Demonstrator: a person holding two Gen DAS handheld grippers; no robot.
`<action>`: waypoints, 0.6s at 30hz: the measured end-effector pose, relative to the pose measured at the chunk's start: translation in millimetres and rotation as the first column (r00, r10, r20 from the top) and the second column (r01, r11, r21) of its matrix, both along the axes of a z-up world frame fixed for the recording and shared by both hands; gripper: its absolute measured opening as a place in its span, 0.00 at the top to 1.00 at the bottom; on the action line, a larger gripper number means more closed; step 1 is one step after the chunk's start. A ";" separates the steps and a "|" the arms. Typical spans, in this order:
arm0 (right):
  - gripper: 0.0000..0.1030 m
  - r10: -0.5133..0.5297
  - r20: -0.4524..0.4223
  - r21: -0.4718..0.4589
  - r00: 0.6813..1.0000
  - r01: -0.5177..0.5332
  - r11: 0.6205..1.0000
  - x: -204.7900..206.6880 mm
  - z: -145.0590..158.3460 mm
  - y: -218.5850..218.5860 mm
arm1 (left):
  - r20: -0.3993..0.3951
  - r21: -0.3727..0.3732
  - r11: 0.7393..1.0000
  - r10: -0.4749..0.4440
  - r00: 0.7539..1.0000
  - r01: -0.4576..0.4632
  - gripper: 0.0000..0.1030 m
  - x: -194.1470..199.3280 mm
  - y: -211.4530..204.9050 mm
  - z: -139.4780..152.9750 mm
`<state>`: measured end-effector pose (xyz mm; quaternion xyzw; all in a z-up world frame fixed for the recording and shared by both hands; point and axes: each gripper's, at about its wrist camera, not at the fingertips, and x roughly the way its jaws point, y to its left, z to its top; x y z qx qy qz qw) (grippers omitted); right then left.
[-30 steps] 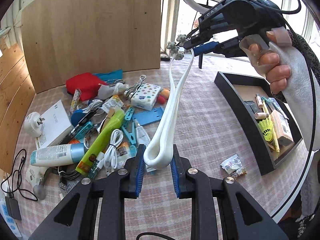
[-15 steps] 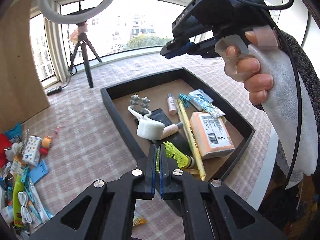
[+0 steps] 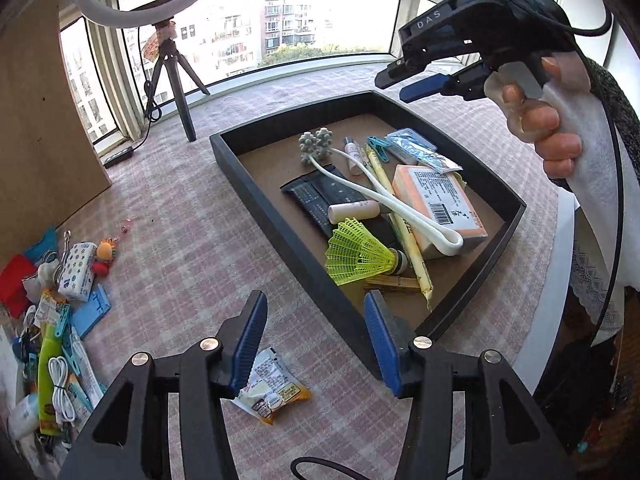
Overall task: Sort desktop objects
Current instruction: 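Carry the white massager into the tray and open the left tool, then grasp the blue clothespin with the left tool while the right tool grasps the silver tube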
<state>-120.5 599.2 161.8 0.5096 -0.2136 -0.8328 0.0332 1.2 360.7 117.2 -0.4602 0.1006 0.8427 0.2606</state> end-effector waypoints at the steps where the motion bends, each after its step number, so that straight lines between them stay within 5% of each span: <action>1: 0.69 0.007 -0.002 -0.005 1.000 -0.007 1.000 1.8 -1.3 -3.8 | -0.005 0.001 1.000 0.028 1.000 -0.028 0.53 -1.2 -8.5 0.4; 10: 0.47 0.193 -0.075 0.158 0.978 -0.179 0.971 8.7 -3.7 -73.7 | -0.009 -0.020 0.971 0.238 0.971 -0.238 0.52 -15.4 -90.9 -5.0; 12: 0.38 0.266 -0.090 0.222 0.960 -0.241 0.945 9.7 -6.1 -95.5 | -0.009 -0.036 0.956 0.290 0.957 -0.290 0.52 -18.0 -116.3 -8.3; 18: 0.37 0.472 -0.056 0.413 0.880 -0.410 0.813 15.5 -19.7 -164.5 | -0.011 -0.104 0.893 0.439 0.898 -0.438 0.52 -18.1 -201.0 -20.3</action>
